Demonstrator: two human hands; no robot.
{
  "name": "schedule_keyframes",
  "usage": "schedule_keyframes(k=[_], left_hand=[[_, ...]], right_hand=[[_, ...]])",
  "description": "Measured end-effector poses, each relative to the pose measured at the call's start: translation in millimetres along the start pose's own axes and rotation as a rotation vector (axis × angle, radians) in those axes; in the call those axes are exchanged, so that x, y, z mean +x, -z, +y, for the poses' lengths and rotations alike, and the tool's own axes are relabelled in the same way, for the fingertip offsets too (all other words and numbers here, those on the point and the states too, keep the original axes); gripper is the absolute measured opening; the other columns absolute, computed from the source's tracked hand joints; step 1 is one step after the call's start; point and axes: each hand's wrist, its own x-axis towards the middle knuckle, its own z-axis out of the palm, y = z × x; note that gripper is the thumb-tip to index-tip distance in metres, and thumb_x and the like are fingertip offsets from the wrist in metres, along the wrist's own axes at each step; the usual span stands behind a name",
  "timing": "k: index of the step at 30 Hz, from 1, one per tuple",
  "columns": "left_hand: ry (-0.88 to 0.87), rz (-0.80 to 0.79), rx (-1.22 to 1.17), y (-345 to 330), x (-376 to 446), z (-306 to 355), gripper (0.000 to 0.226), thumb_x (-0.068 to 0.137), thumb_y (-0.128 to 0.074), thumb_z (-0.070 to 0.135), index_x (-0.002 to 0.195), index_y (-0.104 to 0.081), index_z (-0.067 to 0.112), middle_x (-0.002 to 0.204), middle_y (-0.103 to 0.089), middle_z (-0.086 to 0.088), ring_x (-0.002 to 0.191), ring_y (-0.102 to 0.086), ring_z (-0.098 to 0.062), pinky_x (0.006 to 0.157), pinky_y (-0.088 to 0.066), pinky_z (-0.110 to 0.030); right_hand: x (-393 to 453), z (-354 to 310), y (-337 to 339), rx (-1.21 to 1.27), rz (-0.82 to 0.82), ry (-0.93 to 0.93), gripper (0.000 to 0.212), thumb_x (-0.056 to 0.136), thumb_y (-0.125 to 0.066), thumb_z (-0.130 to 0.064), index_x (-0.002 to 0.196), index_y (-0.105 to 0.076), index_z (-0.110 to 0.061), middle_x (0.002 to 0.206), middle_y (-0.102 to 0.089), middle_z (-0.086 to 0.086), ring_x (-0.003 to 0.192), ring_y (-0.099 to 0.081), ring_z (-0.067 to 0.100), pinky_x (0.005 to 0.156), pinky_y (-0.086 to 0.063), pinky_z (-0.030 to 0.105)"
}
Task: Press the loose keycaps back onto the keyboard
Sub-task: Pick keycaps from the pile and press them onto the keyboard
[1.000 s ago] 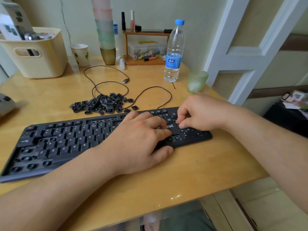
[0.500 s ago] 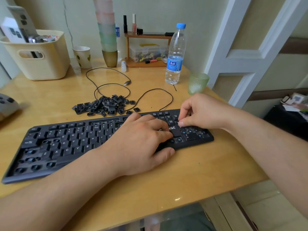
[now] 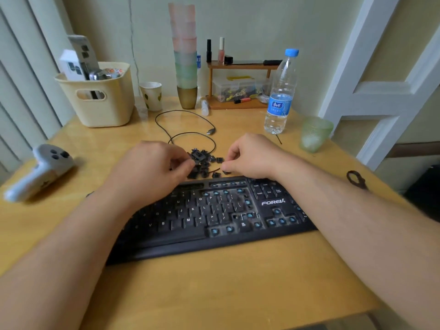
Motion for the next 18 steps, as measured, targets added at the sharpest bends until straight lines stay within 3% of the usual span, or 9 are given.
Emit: schedule_keyframes(k=[12,16,18], left_hand=[[-0.027,0.003,-0.034,-11.6,0.9,15.7,0.024,0.096,-0.059,0.049,0.099,-0.078,0.034,0.087,-0.074,0.013,0.082,-0.065,-0.011,0.073,-0.057,-0.034],[-0.021,0.009,-0.065,-14.4,1.3,15.3,0.022,0.096,-0.060,0.049,0.099,-0.077,0.036,0.087,-0.072,0.016,0.083,-0.063,-0.007,0.074,-0.056,-0.034],[-0.019,0.027,-0.096,-15.1,1.3,14.7,0.019,0.095,-0.062,0.047,0.105,-0.076,0.039,0.088,-0.070,0.019,0.085,-0.062,-0.005,0.075,-0.056,-0.033]], right_hand=[[-1.1,-16.7,-1.6,-0.091,-0.091,-0.034,0.005,0.088,-0.082,-0.030,0.091,-0.079,-0.026,0.091,-0.073,-0.008,0.086,-0.066,0.011,0.082,-0.057,0.032],[-2.4,-19.1,-3.0,-0.114,-0.086,-0.032,0.008,0.095,-0.074,-0.031,0.095,-0.078,-0.024,0.094,-0.072,-0.005,0.084,-0.063,0.011,0.071,-0.049,0.029],[-7.2,-16.5,-3.8,-0.006,-0.024,-0.026,0.012,0.098,-0.070,-0.032,0.092,-0.077,-0.026,0.088,-0.070,-0.007,0.080,-0.063,0.010,0.068,-0.047,0.029]])
